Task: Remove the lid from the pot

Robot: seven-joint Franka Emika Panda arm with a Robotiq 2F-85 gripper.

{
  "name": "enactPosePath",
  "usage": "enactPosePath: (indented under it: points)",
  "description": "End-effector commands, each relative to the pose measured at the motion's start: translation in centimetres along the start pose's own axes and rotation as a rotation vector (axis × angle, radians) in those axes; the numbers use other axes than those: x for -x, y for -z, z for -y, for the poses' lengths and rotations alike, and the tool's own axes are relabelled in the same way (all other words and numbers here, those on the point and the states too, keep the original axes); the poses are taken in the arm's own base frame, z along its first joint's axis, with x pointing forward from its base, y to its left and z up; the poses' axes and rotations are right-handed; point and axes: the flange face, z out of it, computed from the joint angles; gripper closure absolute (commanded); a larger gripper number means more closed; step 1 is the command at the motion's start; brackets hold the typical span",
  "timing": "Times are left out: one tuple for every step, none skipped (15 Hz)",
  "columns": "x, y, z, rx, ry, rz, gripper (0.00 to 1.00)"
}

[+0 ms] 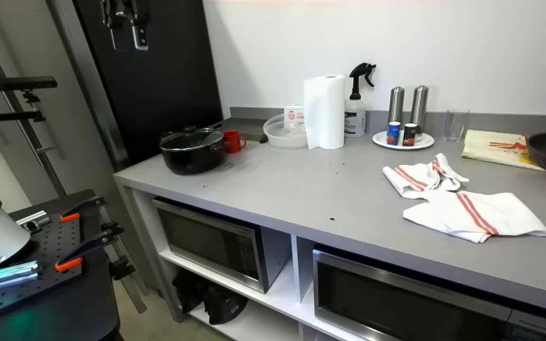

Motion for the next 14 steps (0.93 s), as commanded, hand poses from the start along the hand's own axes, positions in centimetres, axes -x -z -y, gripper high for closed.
enactPosePath:
  points:
    - [0.0,0.1,0.0,0.000,0.000,0.000,0.00]
    - [0.0,0.1,0.0,0.000,0.000,0.000,0.00]
    - [0.0,0.1,0.0,0.000,0.000,0.000,0.00]
    - [0.0,0.1,0.0,0.000,0.000,0.000,0.00]
    - [0.0,0.1,0.0,0.000,0.000,0.000,0.00]
    - [0.0,0.1,0.0,0.000,0.000,0.000,0.00]
    - [0.0,0.1,0.0,0.000,0.000,0.000,0.00]
    - [0.0,0.1,0.0,0.000,0.000,0.000,0.00]
    - [0.0,0.1,0.0,0.000,0.000,0.000,0.00]
    - [0.0,0.1,0.0,0.000,0.000,0.000,0.00]
    - [-0.9,-0.3,-0.2,-0.010,0.021,0.005,0.00]
    - [-2.0,-0.8,-0.3,-0.015,0.044,0.002,0.00]
    - [-2.9,-1.2,-0.2,-0.009,0.057,0.006,0.00]
    - [-4.2,-1.8,-0.1,-0.007,0.083,0.007,0.00]
